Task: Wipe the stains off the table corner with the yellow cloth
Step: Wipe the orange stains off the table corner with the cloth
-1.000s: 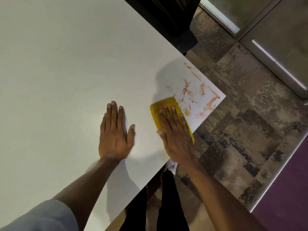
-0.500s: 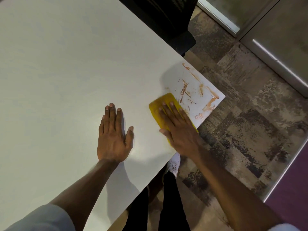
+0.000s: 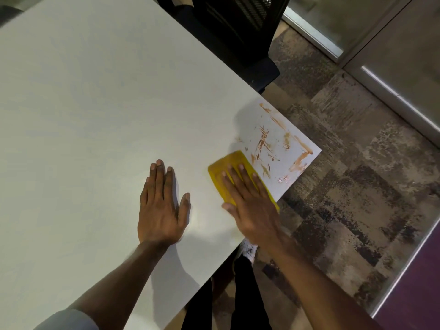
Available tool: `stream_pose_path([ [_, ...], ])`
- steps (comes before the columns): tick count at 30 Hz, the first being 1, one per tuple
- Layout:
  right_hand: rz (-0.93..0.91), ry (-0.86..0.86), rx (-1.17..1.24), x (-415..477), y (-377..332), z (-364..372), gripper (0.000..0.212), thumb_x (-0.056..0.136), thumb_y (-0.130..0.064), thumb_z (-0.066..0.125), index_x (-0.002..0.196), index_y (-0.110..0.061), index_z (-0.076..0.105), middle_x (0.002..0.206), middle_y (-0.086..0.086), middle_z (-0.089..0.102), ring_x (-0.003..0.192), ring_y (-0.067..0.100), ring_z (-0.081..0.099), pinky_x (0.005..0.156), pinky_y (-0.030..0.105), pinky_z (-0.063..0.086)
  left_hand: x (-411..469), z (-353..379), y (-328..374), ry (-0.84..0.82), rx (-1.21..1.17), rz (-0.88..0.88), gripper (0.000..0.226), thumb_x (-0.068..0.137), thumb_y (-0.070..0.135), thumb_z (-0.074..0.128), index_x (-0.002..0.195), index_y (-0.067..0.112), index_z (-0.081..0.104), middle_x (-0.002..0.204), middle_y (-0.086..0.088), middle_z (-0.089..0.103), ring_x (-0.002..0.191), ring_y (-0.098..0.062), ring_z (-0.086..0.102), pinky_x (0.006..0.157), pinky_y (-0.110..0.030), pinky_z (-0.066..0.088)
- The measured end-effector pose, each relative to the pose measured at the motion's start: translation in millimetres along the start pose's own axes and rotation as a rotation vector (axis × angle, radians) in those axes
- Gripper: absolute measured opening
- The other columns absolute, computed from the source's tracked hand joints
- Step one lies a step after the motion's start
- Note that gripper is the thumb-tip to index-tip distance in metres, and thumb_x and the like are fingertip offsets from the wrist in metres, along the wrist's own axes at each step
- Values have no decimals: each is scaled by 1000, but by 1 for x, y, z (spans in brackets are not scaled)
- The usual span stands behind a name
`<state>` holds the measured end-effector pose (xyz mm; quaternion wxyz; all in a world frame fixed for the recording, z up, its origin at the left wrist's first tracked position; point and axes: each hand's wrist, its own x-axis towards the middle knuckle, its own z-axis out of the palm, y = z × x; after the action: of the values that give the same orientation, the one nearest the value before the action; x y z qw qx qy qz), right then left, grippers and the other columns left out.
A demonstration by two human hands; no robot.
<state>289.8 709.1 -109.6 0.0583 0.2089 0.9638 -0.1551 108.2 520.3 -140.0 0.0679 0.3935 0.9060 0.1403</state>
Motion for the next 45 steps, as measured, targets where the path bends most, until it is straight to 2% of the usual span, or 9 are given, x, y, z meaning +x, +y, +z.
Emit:
stream_pose_path([
  [7,138,40,50,19,-19,-4,71,114,-51,28,173,-17,6,183,5,1,170,31,-5,136,56,15,-1,-2,0,-7,-6,-1,82,113,53,35,180,15,7,190,-4,-2,177,-25,1,143,-44,12],
  [12,132,85,72,-21,-63,21,66,117,-41,34,173,-19,8,183,2,4,170,29,1,134,56,24,0,-3,2,-11,-12,-9,81,113,55,32,180,16,7,190,-4,-2,177,-24,1,142,-43,11],
  [17,31,37,-1,48,-23,-2,63,115,-35,26,173,-20,6,183,3,1,170,29,-4,136,55,17,0,0,0,-8,2,2,80,113,54,33,180,16,9,190,-5,0,177,-25,2,142,-43,12],
  [21,207,77,-7,96,3,-23,62,116,-35,29,173,-19,8,183,4,5,170,30,-2,136,55,13,-1,3,-1,-3,9,-3,82,112,53,36,180,16,9,190,-5,0,177,-25,2,143,-43,11],
  [25,397,105,68,85,-31,-15,66,115,-38,29,173,-17,5,182,10,-1,169,34,-8,137,56,11,-1,6,-3,3,4,-9,84,111,52,40,180,17,9,190,-4,1,177,-25,4,142,-46,16],
  [30,186,85,66,23,-68,9,63,117,-35,29,173,-18,5,183,7,2,170,32,-3,135,56,20,0,7,-3,7,-6,-16,84,111,55,40,180,18,9,190,-4,1,177,-25,4,141,-44,15],
  [34,160,54,64,70,-28,-9,65,115,-34,34,173,-22,7,182,3,5,169,31,-2,136,57,16,-1,6,-3,4,-10,-6,83,112,54,38,180,17,9,190,-5,1,177,-26,4,141,-44,14],
  [39,322,81,15,130,29,-38,63,115,-33,31,173,-19,11,183,6,5,170,31,-1,137,55,10,-1,5,-2,9,-15,1,81,112,53,37,180,15,11,190,-6,2,177,-26,5,142,-45,16],
  [45,485,115,39,98,-41,-17,68,115,-37,31,173,-16,3,182,10,-2,169,34,-8,138,54,6,-1,0,1,5,-19,-7,83,111,49,43,179,14,13,190,-7,3,177,-26,5,142,-44,15],
])
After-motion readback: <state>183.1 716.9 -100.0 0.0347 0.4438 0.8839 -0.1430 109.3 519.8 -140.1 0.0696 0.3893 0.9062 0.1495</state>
